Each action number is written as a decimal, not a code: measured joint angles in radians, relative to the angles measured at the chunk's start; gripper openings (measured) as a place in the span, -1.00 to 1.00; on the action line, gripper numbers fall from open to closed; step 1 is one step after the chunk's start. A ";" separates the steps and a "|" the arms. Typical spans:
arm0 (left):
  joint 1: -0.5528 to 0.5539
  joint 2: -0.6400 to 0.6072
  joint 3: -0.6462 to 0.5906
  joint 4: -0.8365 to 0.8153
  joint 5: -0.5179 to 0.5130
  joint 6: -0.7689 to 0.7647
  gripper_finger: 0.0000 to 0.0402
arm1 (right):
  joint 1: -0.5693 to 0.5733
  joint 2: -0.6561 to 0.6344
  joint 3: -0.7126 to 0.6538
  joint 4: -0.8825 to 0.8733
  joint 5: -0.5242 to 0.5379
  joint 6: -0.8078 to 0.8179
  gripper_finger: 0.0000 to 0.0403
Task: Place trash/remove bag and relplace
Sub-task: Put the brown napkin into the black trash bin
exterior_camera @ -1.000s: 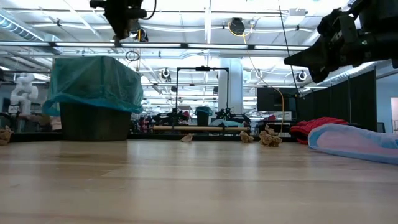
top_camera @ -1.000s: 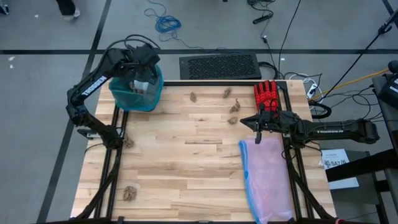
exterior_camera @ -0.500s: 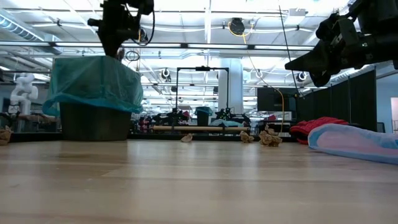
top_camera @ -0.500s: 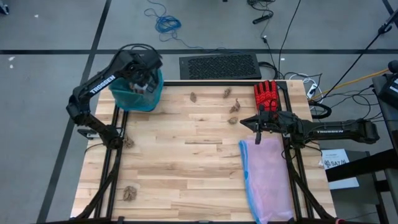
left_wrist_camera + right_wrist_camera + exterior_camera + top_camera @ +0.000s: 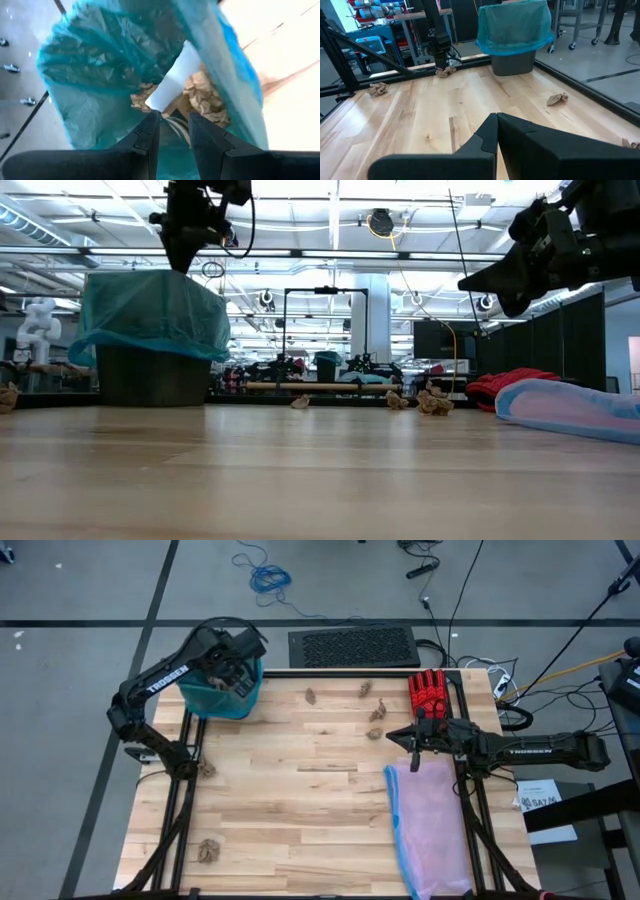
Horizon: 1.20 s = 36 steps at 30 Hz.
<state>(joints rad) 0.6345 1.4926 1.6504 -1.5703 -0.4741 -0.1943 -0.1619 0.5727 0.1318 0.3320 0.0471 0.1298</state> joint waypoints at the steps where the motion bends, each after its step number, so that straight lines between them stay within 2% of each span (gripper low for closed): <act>1: -0.011 -0.001 0.010 -0.001 0.000 0.000 -0.50 | 0.000 0.000 0.000 0.002 0.000 -0.005 -1.00; 5: -0.069 -0.002 0.058 0.000 0.006 -0.013 -0.53 | 0.000 0.000 0.000 0.010 0.000 -0.022 -1.00; 12: -0.235 -0.002 0.053 0.000 0.236 -0.141 -0.69 | 0.000 0.000 0.000 0.016 0.000 -0.027 -1.00; 17: -0.407 -0.002 -0.008 0.001 0.273 -0.285 -0.86 | 0.000 0.000 0.000 0.015 0.000 -0.027 -1.00; 21: -0.549 -0.002 -0.098 0.000 0.273 -0.406 -0.98 | 0.000 0.000 0.000 0.015 0.000 -0.027 -1.00; 27: -0.719 -0.002 -0.315 -0.002 0.273 -0.530 -0.98 | 0.000 0.000 0.000 0.016 0.000 -0.027 -1.00; 36: -0.816 -0.002 -0.627 0.029 0.311 -0.583 -0.98 | 0.000 0.000 0.000 0.046 0.000 -0.027 -1.00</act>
<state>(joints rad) -0.1812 1.4902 1.0231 -1.5413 -0.1628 -0.7773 -0.1619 0.5724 0.1313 0.3776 0.0471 0.1032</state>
